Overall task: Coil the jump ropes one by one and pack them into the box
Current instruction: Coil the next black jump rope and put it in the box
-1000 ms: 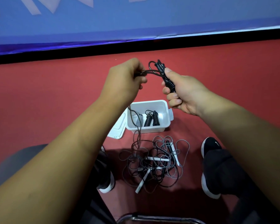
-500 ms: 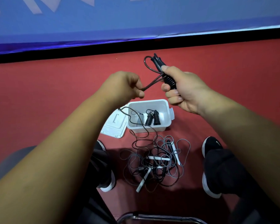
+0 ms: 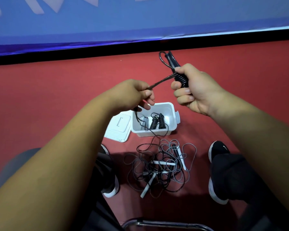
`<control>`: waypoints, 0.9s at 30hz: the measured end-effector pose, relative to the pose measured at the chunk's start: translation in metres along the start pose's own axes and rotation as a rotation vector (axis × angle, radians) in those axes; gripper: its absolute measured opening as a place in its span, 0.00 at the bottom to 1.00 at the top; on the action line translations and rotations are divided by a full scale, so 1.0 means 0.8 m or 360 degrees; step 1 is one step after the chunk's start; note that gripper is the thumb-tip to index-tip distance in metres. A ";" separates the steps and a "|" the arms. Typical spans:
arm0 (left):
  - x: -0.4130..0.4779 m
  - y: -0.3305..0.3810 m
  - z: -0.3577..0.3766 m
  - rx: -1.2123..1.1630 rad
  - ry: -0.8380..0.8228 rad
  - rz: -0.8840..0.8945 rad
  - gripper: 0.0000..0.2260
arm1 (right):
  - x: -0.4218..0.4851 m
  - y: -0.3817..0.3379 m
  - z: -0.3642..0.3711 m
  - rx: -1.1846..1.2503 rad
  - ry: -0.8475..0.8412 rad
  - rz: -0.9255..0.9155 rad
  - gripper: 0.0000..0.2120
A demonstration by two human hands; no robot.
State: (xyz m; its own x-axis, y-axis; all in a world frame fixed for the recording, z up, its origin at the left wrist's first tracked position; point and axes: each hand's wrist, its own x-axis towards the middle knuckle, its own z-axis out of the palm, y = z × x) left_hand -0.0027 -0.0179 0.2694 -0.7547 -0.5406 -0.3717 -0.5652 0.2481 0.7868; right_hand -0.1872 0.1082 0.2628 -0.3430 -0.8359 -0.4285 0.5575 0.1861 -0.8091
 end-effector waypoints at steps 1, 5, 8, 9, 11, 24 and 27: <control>-0.001 -0.001 -0.003 0.0038 -0.0054 0.0052 0.10 | 0.000 -0.001 -0.001 0.0014 0.0015 0.0003 0.09; -0.001 -0.008 -0.006 0.0111 -0.0122 0.0056 0.08 | -0.002 -0.001 -0.002 0.0005 -0.0010 0.0034 0.09; 0.002 -0.013 -0.003 0.0325 -0.0005 0.0004 0.06 | -0.007 0.002 0.004 -0.0022 -0.0170 0.0121 0.08; 0.003 -0.013 -0.001 0.0407 0.0032 -0.0001 0.05 | -0.009 0.004 0.006 -0.0042 -0.0240 0.0159 0.09; 0.002 -0.013 0.001 0.0494 0.0122 -0.0030 0.06 | -0.013 0.005 0.009 -0.0104 -0.0382 0.0232 0.11; 0.000 0.002 -0.003 -0.0044 0.0173 0.0349 0.03 | -0.035 0.016 -0.001 -0.0630 -0.1169 0.0782 0.28; -0.001 0.008 0.001 -0.0167 0.0172 0.0359 0.02 | -0.033 0.028 0.000 -0.0844 -0.1038 0.0795 0.24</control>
State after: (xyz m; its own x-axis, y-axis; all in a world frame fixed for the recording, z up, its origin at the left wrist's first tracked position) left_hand -0.0064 -0.0153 0.2744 -0.8146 -0.5650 -0.1311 -0.3449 0.2902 0.8926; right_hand -0.1654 0.1343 0.2557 0.4146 -0.6898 -0.5936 0.0580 0.6710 -0.7392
